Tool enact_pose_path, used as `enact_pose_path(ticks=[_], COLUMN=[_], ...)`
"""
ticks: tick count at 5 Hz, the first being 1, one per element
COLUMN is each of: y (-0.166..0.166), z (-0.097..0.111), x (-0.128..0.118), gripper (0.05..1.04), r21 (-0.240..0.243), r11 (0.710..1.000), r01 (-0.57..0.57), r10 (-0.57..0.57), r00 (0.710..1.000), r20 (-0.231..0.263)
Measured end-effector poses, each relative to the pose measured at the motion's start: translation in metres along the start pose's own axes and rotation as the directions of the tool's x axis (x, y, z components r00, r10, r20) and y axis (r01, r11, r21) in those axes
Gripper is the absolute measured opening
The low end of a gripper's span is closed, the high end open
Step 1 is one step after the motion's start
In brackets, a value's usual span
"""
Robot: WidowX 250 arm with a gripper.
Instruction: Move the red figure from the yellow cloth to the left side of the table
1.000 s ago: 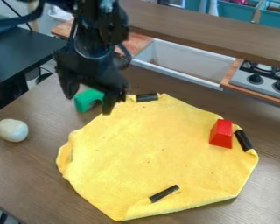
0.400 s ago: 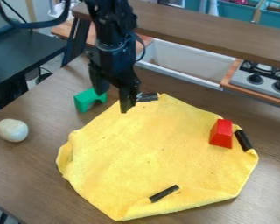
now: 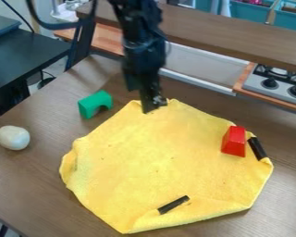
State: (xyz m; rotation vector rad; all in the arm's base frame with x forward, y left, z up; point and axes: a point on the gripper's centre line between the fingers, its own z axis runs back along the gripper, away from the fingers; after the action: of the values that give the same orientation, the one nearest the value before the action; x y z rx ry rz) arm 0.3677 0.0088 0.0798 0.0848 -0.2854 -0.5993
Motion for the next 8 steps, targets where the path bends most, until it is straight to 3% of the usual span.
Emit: enact_pose_path(ticks=[1, 2, 3, 5, 6, 8], y=[-0.020, -0.028, -0.027, -0.027, -0.042, -0.060], z=[-0.015, -0.018, -0.024, -0.044, -0.057, -0.073], x=[0.028, 0.042, 0.060, 0.086, 0.096, 0.104], gripper=[1.000, 1.000, 1.000, 1.000, 1.000, 1.000], r21=[0.057, 0.082, 0.044, -0.053, -0.071, -0.088], r11=[0.969, 0.937, 0.921, 0.896, 0.864, 0.845], r01=[0.239, 0.341, 0.387, 0.440, 0.499, 0.528], r10=[-0.242, -0.348, -0.390, -0.434, -0.492, -0.521], r00=[0.969, 0.933, 0.914, 0.896, 0.865, 0.849], r20=[0.050, 0.089, 0.115, 0.099, 0.101, 0.095])
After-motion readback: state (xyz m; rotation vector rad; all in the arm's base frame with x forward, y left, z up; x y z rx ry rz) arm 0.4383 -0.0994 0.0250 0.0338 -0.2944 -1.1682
